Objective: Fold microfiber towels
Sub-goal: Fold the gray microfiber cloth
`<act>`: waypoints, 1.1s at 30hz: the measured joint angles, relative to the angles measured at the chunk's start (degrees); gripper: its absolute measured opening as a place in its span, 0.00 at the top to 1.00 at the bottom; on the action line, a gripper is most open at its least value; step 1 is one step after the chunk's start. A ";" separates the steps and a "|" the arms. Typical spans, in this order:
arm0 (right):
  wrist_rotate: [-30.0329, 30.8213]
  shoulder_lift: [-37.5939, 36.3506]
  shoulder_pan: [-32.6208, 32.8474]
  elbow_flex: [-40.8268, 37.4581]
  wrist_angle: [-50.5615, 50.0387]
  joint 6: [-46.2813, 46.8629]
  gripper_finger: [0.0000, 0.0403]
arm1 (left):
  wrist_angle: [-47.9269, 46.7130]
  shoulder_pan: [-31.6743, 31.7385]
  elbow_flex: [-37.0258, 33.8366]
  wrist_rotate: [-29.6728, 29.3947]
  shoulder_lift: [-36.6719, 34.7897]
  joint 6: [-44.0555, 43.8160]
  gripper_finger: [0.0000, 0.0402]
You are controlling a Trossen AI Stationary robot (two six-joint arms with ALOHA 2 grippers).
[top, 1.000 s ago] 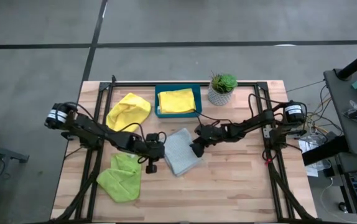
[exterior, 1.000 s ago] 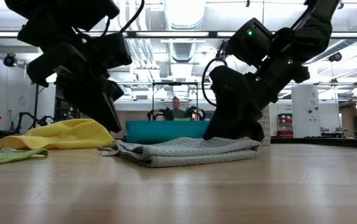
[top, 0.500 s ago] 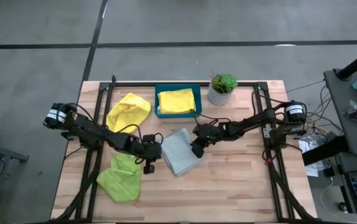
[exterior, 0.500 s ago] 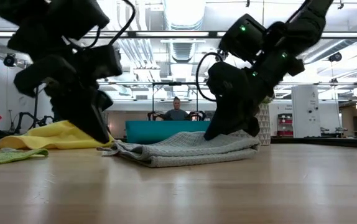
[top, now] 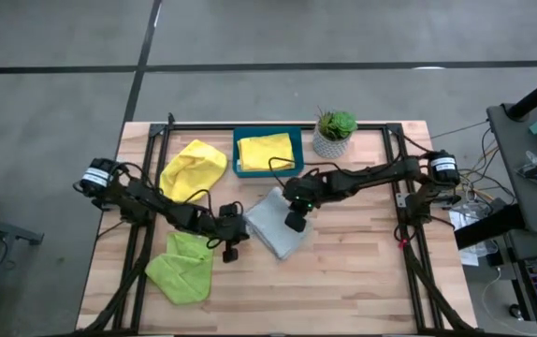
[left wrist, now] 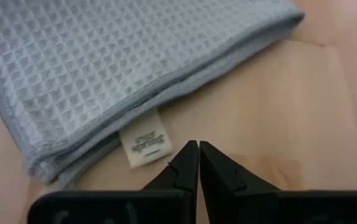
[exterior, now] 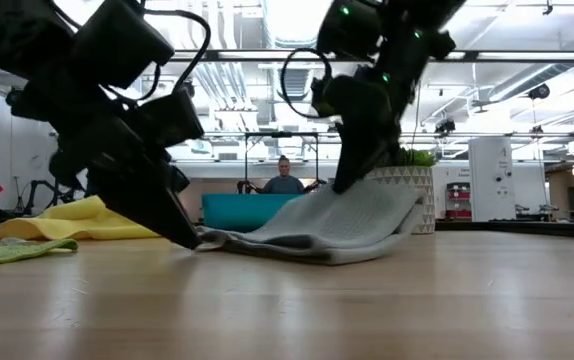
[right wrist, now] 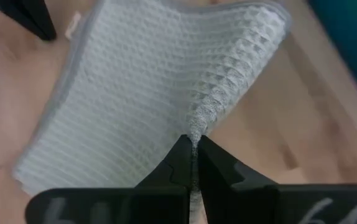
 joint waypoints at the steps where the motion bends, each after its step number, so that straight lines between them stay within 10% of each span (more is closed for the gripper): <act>1: 0.29 0.00 0.00 1.11 -1.17 -0.14 0.98 | 1.05 0.02 0.00 -0.23 0.67 0.12 1.00; 33: -7.47 5.65 6.62 4.92 14.31 8.65 0.98 | 18.90 0.75 -0.02 -1.03 10.14 4.57 1.00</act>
